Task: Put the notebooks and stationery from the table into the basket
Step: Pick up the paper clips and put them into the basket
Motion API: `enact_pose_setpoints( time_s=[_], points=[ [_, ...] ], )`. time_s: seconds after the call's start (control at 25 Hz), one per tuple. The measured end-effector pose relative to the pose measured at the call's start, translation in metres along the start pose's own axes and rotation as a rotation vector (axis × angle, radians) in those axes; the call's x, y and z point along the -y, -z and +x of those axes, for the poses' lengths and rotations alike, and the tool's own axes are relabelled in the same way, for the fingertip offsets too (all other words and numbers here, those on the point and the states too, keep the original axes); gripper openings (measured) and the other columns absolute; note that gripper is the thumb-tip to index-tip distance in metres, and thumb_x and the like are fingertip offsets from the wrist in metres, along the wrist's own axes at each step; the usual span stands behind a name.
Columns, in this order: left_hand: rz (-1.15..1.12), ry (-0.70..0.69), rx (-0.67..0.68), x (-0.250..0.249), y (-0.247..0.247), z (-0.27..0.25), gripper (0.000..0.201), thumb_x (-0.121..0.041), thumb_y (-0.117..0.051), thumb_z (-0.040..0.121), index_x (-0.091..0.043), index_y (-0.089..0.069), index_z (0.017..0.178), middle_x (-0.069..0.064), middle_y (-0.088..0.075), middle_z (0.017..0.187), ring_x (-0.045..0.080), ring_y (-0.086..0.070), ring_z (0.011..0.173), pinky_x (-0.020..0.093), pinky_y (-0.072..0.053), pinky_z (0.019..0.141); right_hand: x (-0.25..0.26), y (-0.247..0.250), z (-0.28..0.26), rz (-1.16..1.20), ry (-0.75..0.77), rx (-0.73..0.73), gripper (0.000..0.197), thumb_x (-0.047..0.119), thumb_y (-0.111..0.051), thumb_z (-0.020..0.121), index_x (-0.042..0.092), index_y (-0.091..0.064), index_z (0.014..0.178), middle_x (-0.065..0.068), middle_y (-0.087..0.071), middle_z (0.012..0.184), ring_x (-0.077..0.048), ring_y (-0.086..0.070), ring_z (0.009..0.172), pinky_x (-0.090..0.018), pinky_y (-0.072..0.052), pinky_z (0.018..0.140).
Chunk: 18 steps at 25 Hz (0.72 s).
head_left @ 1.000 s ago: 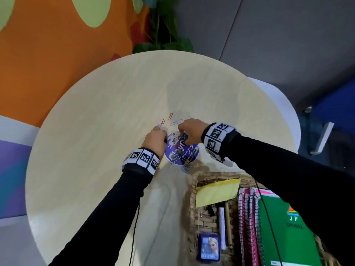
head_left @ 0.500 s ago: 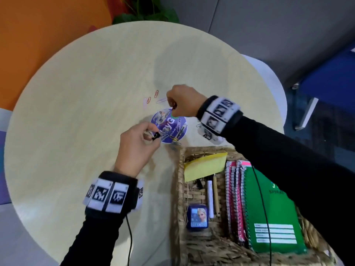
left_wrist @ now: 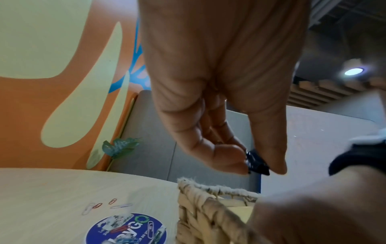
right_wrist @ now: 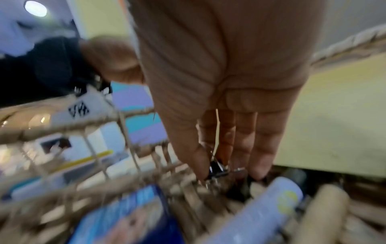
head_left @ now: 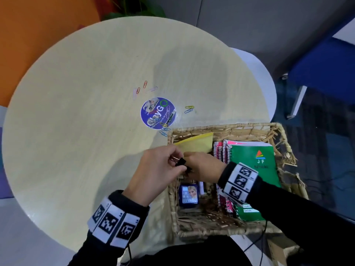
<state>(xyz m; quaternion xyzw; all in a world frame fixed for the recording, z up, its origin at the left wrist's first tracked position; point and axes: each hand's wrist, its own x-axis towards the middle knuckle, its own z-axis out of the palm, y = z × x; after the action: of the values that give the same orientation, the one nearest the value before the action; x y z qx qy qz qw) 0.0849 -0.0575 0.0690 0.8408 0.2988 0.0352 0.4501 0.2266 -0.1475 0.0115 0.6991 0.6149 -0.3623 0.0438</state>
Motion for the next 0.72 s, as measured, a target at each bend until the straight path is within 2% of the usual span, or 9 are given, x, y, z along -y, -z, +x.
enact_pose_setpoints(
  time_s=[0.08, 0.16, 0.28, 0.36, 0.44, 0.52, 0.56, 0.64, 0.72],
  points=[
    [0.129, -0.047, 0.055, -0.002, -0.006, -0.003, 0.020, -0.019, -0.078, 0.069, -0.021, -0.066, 0.085, -0.004, -0.063, 0.081, 0.010, -0.058, 0.066, 0.027, -0.051, 0.069, 0.001, -0.011, 0.010, -0.084, -0.002, 0.013, 0.035, 0.015, -0.059, 0.082, 0.009, -0.053, 0.116, -0.013, -0.058, 0.114, -0.033, -0.059, 0.101, -0.044, -0.055, 0.076],
    [0.233, -0.055, 0.117, -0.003, -0.012, -0.004, 0.020, -0.018, -0.074, 0.072, -0.019, -0.066, 0.090, -0.003, -0.058, 0.090, 0.015, -0.058, 0.074, 0.028, -0.048, 0.072, 0.003, -0.013, 0.017, -0.105, 0.012, 0.015, 0.037, 0.013, -0.061, 0.082, 0.011, -0.052, 0.118, -0.013, -0.058, 0.117, -0.031, -0.058, 0.106, -0.043, -0.055, 0.080],
    [0.422, -0.076, 0.235, -0.011, -0.024, 0.002, 0.018, -0.014, -0.066, 0.077, -0.016, -0.064, 0.095, 0.002, -0.059, 0.100, 0.021, -0.060, 0.093, 0.027, -0.042, 0.078, -0.007, -0.004, 0.008, 0.010, 0.013, 0.010, 0.036, 0.016, -0.068, 0.077, 0.013, -0.059, 0.111, -0.011, -0.063, 0.113, -0.028, -0.060, 0.104, -0.038, -0.052, 0.086],
    [0.578, -0.100, 0.338, -0.020, -0.036, 0.010, 0.019, -0.007, -0.060, 0.082, -0.009, -0.063, 0.100, 0.011, -0.062, 0.106, 0.029, -0.061, 0.100, 0.035, -0.047, 0.083, -0.022, 0.009, -0.012, 0.114, -0.073, -0.091, 0.046, 0.018, -0.074, 0.071, 0.015, -0.059, 0.114, -0.008, -0.065, 0.115, -0.026, -0.061, 0.104, -0.035, -0.050, 0.088],
    [0.691, -0.085, 0.454, -0.031, -0.048, 0.018, 0.019, 0.003, -0.053, 0.085, 0.000, -0.063, 0.100, 0.017, -0.063, 0.105, 0.035, -0.064, 0.098, 0.039, -0.052, 0.078, -0.035, 0.022, -0.039, 0.172, -0.193, -0.228, 0.048, 0.019, -0.073, 0.073, 0.015, -0.057, 0.118, -0.008, -0.066, 0.116, -0.025, -0.060, 0.106, -0.032, -0.046, 0.089],
    [0.753, -0.050, 0.580, -0.043, -0.058, 0.025, 0.018, 0.005, -0.050, 0.088, 0.003, -0.063, 0.101, 0.017, -0.064, 0.101, 0.033, -0.065, 0.092, 0.033, -0.047, 0.068, -0.043, 0.027, -0.066, 0.239, -0.244, -0.357, 0.046, 0.021, -0.073, 0.074, 0.013, -0.059, 0.117, -0.008, -0.067, 0.113, -0.024, -0.061, 0.102, -0.029, -0.044, 0.084],
    [0.781, -0.014, 0.642, -0.047, -0.063, 0.029, 0.017, 0.002, -0.050, 0.090, 0.003, -0.062, 0.102, 0.015, -0.063, 0.096, 0.030, -0.063, 0.088, 0.030, -0.043, 0.067, -0.043, 0.027, -0.078, 0.273, -0.253, -0.391, 0.045, 0.021, -0.073, 0.075, 0.013, -0.059, 0.117, -0.006, -0.067, 0.113, -0.022, -0.061, 0.097, -0.028, -0.044, 0.082],
    [0.853, 0.033, 0.759, -0.053, -0.073, 0.039, 0.011, -0.004, -0.050, 0.094, 0.001, -0.060, 0.092, 0.008, -0.052, 0.075, 0.025, -0.053, 0.083, 0.025, -0.039, 0.070, -0.042, 0.022, -0.094, 0.325, -0.280, -0.403, 0.044, 0.020, -0.073, 0.077, 0.016, -0.058, 0.118, -0.003, -0.066, 0.113, -0.018, -0.059, 0.091, -0.028, -0.045, 0.081],
    [0.909, 0.029, 0.861, -0.047, -0.084, 0.045, 0.012, -0.008, -0.045, 0.098, -0.004, -0.057, 0.096, 0.007, -0.044, 0.072, 0.024, -0.051, 0.089, 0.022, -0.043, 0.071, -0.043, 0.015, -0.101, 0.364, -0.310, -0.412, 0.044, 0.020, -0.072, 0.078, 0.017, -0.058, 0.119, 0.000, -0.066, 0.111, -0.017, -0.059, 0.090, -0.028, -0.046, 0.080]
  ],
)
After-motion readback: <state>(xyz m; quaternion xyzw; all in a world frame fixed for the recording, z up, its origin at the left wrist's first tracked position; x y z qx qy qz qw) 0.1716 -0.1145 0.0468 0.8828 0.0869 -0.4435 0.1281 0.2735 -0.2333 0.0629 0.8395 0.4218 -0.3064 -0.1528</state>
